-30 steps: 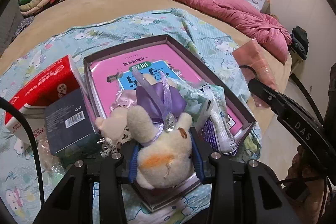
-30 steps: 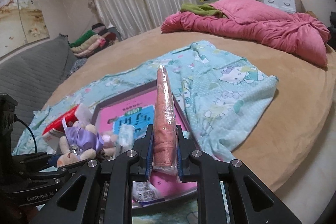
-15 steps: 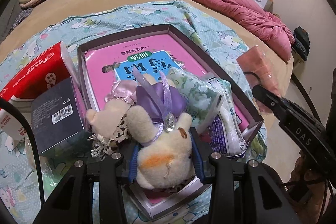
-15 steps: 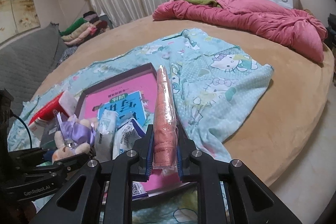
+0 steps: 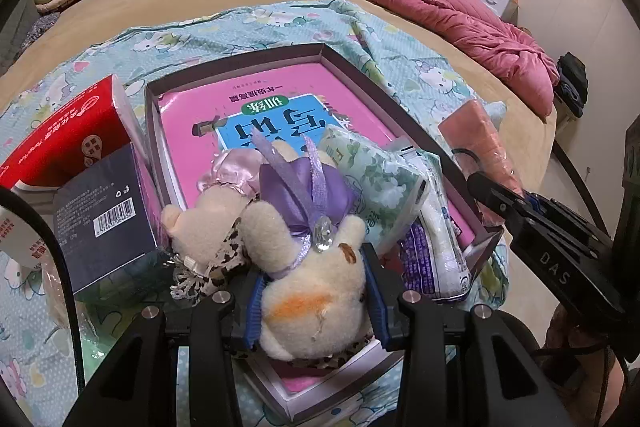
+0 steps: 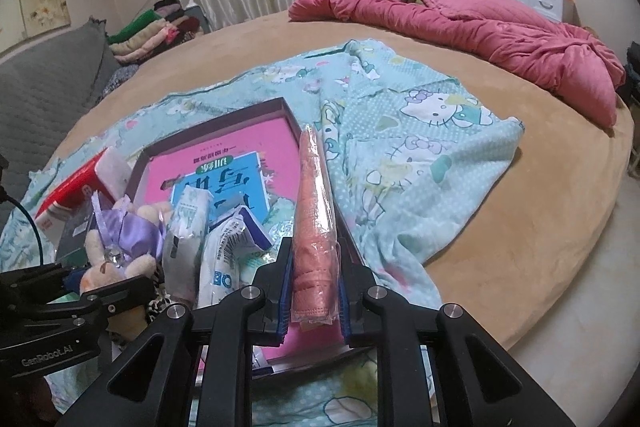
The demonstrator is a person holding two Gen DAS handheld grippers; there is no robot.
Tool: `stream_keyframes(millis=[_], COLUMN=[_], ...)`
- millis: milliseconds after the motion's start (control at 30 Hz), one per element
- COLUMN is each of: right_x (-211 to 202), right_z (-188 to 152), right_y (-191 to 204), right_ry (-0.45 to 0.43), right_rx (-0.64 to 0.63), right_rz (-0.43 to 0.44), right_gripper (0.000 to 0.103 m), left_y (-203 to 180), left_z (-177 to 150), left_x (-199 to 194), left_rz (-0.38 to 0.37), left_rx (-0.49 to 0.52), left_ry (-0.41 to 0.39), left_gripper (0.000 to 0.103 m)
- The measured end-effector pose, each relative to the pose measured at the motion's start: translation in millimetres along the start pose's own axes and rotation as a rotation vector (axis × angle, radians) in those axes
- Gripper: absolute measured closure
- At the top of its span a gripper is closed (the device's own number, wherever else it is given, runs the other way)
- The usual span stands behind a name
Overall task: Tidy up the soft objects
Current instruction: 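Lower the bunny keychain into the tray with the left tool while the right tool places the pink tube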
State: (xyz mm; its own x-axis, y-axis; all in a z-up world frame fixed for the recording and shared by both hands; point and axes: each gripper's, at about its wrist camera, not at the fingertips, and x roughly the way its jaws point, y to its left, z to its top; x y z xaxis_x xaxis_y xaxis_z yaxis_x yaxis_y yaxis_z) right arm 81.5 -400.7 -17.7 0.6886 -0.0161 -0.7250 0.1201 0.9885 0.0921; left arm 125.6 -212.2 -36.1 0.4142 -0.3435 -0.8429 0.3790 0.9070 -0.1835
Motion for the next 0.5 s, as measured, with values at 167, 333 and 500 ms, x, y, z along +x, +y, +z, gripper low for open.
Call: stream_keyframes(millis=[167,333,500], right_x=[3.3,6.5,5.5], right_z=[-0.2,-1.1,-1.5], right_y=[4.0,14.6,13.9], right_ry=[0.002,0.011,0.007], right_rx=[-0.038,-0.092,-0.066], right_rz=[-0.048,-0.022,0.015], right_gripper=[0.083,0.083,0.072], left_y=[0.5,0.5,0.6], left_z=[-0.2,0.0,-0.2], left_x=[1.6,3.2,3.6], left_rz=[-0.001,-0.001,-0.004], left_rx=[-0.004,-0.002,-0.002], left_ry=[0.002,0.007,0.009], left_gripper=[0.061,0.061,0.061])
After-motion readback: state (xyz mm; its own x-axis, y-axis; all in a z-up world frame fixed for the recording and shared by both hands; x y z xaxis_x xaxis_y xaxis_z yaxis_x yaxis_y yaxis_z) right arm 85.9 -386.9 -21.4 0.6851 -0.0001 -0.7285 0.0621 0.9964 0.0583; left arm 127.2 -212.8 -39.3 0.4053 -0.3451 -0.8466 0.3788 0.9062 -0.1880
